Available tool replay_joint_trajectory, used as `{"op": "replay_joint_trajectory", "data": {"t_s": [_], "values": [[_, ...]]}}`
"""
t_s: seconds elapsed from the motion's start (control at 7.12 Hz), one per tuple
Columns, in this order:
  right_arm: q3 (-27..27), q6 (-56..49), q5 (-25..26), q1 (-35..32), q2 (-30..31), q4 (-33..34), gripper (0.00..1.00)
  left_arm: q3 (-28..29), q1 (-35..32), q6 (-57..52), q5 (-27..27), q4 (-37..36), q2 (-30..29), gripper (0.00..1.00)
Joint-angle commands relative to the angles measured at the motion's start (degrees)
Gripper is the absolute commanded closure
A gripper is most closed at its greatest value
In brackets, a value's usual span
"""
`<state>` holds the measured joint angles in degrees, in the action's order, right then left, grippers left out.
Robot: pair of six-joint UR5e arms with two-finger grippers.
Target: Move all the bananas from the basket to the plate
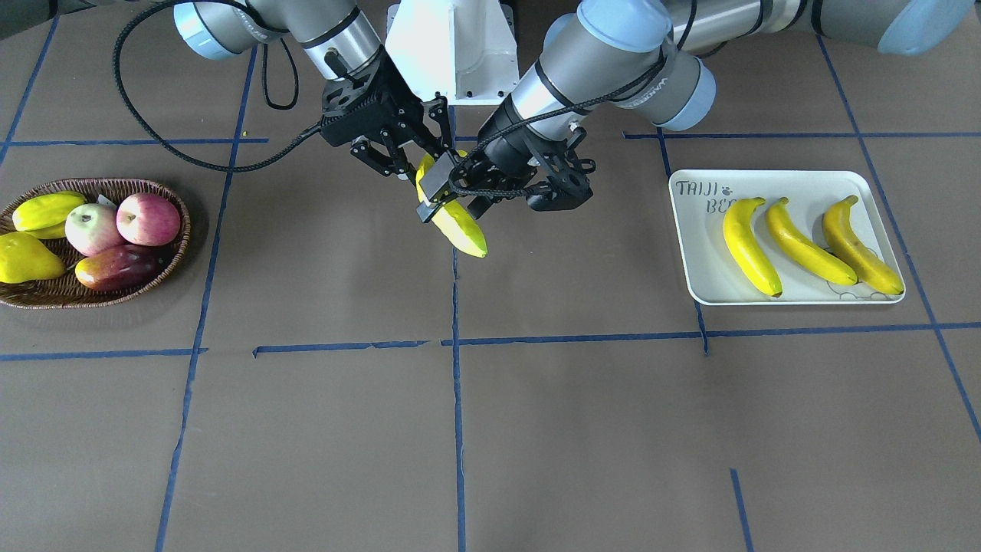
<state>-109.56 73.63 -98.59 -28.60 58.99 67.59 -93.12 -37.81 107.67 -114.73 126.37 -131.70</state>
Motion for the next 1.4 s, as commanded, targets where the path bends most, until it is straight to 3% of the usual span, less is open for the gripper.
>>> {"op": "replay_joint_trajectory", "data": {"t_s": [0.0,0.14,0.28,0.7,0.84,0.98,1.12,1.26], "values": [[-0.13,-0.07,-0.11,0.04,0.16,0.00,0.94,-0.13,0.11,1.40,-0.06,0.10,-0.05,1.00],[-0.48,0.02,-0.20,0.21,0.07,0.00,0.16,-0.13,-0.16,1.31,-0.06,0.02,0.04,1.00],[-1.26,-0.07,0.15,0.21,0.59,0.00,0.00,-0.22,-0.42,1.14,-0.06,-0.07,0.13,1.00],[-2.75,-0.16,-0.46,-0.05,0.95,0.09,0.00,-0.05,-1.56,0.70,-0.06,-0.51,0.22,1.00],[-5.98,-0.25,-1.16,-0.40,2.52,1.13,0.00,0.48,-2.96,0.43,-0.32,-1.12,1.00,1.00],[-10.80,-1.03,-3.43,-1.88,4.19,6.28,0.00,0.13,-5.23,-4.62,-3.89,-3.83,5.45,1.00],[-12.24,-2.95,-10.15,-7.55,4.38,13.81,0.00,-0.91,-9.43,-15.19,-8.97,-9.42,10.71,1.00],[-12.08,-8.80,-13.61,-12.48,4.55,20.67,0.00,-3.45,-11.56,-21.22,-9.46,-11.57,15.90,1.00]]}}
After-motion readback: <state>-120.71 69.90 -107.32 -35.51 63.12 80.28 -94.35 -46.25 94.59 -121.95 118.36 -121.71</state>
